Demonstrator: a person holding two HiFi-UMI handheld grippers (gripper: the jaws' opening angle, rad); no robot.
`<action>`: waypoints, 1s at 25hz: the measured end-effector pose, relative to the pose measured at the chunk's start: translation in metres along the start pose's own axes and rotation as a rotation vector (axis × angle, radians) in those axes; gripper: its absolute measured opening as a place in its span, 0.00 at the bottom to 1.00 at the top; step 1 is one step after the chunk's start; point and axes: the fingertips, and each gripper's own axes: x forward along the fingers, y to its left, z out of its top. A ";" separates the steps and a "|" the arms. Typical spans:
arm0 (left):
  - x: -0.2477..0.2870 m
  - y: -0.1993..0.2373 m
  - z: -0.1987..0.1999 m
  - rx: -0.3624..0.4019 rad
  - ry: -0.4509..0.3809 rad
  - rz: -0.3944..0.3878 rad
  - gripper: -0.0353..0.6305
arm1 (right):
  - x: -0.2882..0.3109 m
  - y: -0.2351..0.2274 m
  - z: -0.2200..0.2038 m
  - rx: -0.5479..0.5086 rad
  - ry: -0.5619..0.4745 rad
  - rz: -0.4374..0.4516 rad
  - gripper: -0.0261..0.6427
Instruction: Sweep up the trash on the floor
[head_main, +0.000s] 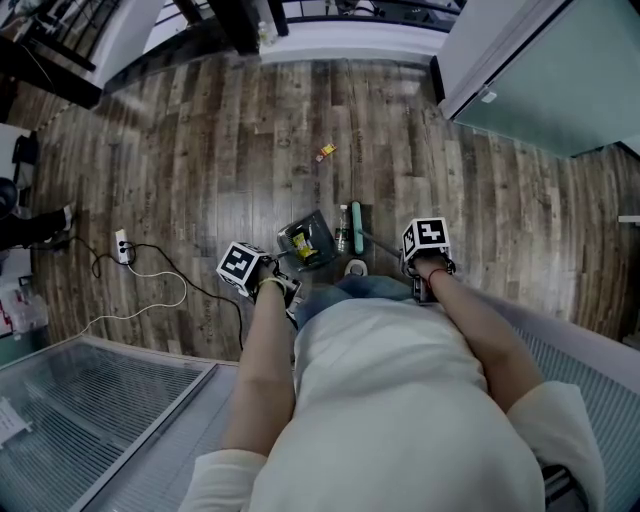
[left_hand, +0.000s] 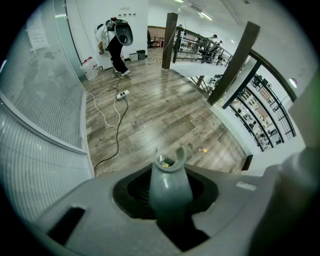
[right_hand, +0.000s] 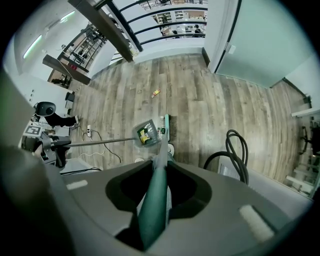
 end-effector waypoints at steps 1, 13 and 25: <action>0.000 0.000 0.000 0.001 -0.001 0.000 0.19 | 0.000 0.002 0.000 -0.007 0.003 0.002 0.18; -0.002 -0.008 -0.007 -0.004 0.036 -0.011 0.19 | 0.004 0.026 -0.001 -0.117 0.040 0.033 0.18; 0.001 -0.004 0.000 0.005 0.009 -0.004 0.19 | 0.008 0.053 -0.013 -0.273 0.107 0.070 0.18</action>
